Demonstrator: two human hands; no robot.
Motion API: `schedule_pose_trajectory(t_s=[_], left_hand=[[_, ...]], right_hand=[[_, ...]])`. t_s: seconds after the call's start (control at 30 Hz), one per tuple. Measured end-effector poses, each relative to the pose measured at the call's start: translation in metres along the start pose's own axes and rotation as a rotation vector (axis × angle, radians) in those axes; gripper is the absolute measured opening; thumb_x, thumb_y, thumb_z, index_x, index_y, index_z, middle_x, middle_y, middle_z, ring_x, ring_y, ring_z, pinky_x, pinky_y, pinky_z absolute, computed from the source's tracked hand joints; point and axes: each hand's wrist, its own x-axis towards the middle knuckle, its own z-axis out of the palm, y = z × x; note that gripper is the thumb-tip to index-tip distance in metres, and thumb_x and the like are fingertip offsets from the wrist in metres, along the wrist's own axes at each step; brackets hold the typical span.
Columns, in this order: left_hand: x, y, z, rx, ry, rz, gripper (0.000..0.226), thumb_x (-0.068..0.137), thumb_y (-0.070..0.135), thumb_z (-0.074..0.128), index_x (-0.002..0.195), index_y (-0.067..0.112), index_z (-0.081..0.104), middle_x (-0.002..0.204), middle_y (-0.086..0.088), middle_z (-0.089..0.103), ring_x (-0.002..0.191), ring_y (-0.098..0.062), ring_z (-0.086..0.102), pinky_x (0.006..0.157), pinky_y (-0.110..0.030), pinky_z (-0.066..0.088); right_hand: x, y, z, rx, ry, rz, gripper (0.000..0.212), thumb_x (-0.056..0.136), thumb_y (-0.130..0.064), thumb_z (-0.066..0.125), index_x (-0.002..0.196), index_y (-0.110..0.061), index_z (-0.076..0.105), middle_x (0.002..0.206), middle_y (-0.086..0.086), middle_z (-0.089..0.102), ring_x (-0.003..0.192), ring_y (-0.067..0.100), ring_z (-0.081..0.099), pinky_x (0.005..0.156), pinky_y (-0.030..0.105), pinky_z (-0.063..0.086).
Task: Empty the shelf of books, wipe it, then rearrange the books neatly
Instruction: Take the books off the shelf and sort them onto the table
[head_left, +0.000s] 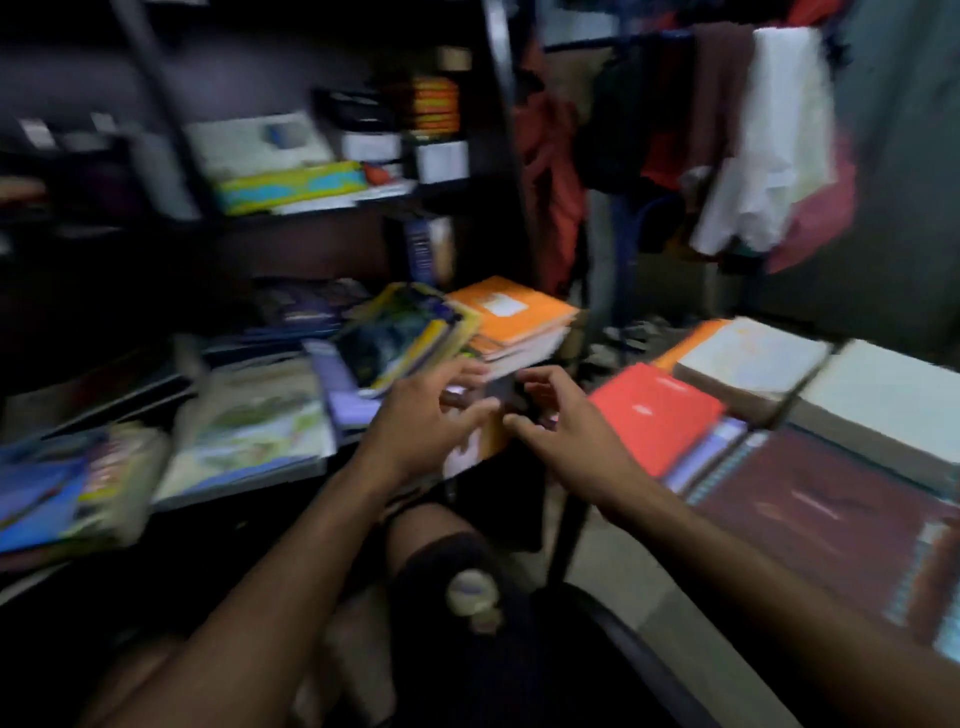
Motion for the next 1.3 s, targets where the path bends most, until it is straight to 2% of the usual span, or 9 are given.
schedule_pose_trajectory(t_s=[0.13,0.23,0.43,0.57,0.7,0.83,1.07,1.17,1.3], left_hand=[[-0.028,-0.048,-0.073,0.082,0.201,-0.238,0.022,0.086,0.034,0.077,0.106,0.034,0.068,0.098,0.012,0.072,0.076,0.000,0.067,0.081,-0.032,0.058],[-0.053,-0.070,-0.104,0.115,0.294,-0.326,0.020,0.087,0.030,0.077,0.106,0.027,0.070,0.097,0.011,0.072,0.083,-0.002,0.068,0.086,-0.036,0.057],[-0.131,-0.098,-0.157,0.267,0.438,-0.435,0.023,0.090,0.034,0.072,0.112,0.027,0.068,0.109,0.010,0.068,0.099,-0.009,0.067,0.089,-0.035,0.054],[-0.192,-0.119,-0.181,0.325,0.778,-0.465,0.022,0.088,0.021,0.071,0.110,0.020,0.069,0.109,0.004,0.071,0.095,-0.017,0.067,0.089,-0.036,0.054],[-0.232,-0.147,-0.179,-0.009,1.055,-0.671,0.021,0.090,0.019,0.071,0.107,0.022,0.058,0.092,0.001,0.069,0.079,-0.020,0.068,0.081,-0.048,0.058],[-0.244,-0.165,-0.159,-0.625,1.150,-0.775,0.024,0.100,0.020,0.062,0.115,0.018,0.043,0.111,-0.014,0.063,0.093,-0.026,0.070,0.076,-0.042,0.059],[-0.247,-0.184,-0.160,-0.730,1.209,-0.678,0.035,0.100,0.014,0.062,0.121,0.021,0.034,0.117,-0.015,0.064,0.105,-0.027,0.071,0.079,-0.038,0.060],[-0.249,-0.191,-0.164,-0.814,1.204,-0.669,0.039,0.099,0.013,0.062,0.129,0.018,0.037,0.119,-0.014,0.062,0.108,-0.028,0.069,0.080,-0.039,0.061],[-0.249,-0.198,-0.167,-0.786,1.213,-0.652,0.026,0.101,0.015,0.060,0.118,0.012,0.041,0.114,-0.018,0.063,0.099,-0.027,0.072,0.080,-0.034,0.060]], right_hand=[[0.032,-0.043,0.072,0.117,-0.170,-0.042,0.029,0.089,-0.018,0.073,0.113,-0.020,0.055,0.108,-0.005,0.060,0.108,0.018,0.061,0.092,0.039,0.053],[0.043,-0.064,0.116,0.124,-0.276,-0.055,0.034,0.089,-0.025,0.073,0.116,-0.020,0.053,0.114,0.005,0.061,0.105,0.026,0.063,0.091,0.044,0.053],[0.029,-0.097,0.188,-0.035,-0.394,-0.274,0.043,0.088,-0.027,0.073,0.124,-0.018,0.051,0.119,0.004,0.056,0.113,0.019,0.057,0.093,0.033,0.047],[0.011,-0.106,0.221,-0.231,-0.478,-0.440,0.050,0.088,-0.031,0.069,0.132,-0.021,0.046,0.130,0.005,0.047,0.123,0.026,0.044,0.097,0.038,0.040],[0.002,-0.113,0.251,-0.366,-0.468,-0.554,0.060,0.085,-0.030,0.069,0.138,-0.018,0.042,0.131,0.009,0.045,0.120,0.032,0.041,0.098,0.042,0.039],[0.005,-0.117,0.279,-0.498,-0.443,-0.702,0.076,0.080,-0.033,0.070,0.146,-0.014,0.038,0.138,0.013,0.044,0.126,0.035,0.042,0.102,0.045,0.042],[0.015,-0.137,0.331,-0.672,-0.470,-0.825,0.093,0.089,-0.046,0.065,0.159,-0.031,0.006,0.167,0.011,0.006,0.152,0.036,0.008,0.120,0.051,0.023],[0.025,-0.145,0.340,-0.768,-0.456,-0.855,0.083,0.093,-0.052,0.058,0.157,-0.033,0.009,0.165,0.011,0.013,0.145,0.039,0.021,0.109,0.053,0.035],[0.038,-0.151,0.333,-0.809,-0.432,-0.934,0.072,0.095,-0.052,0.054,0.156,-0.028,0.023,0.156,0.011,0.035,0.128,0.040,0.040,0.087,0.049,0.051]])
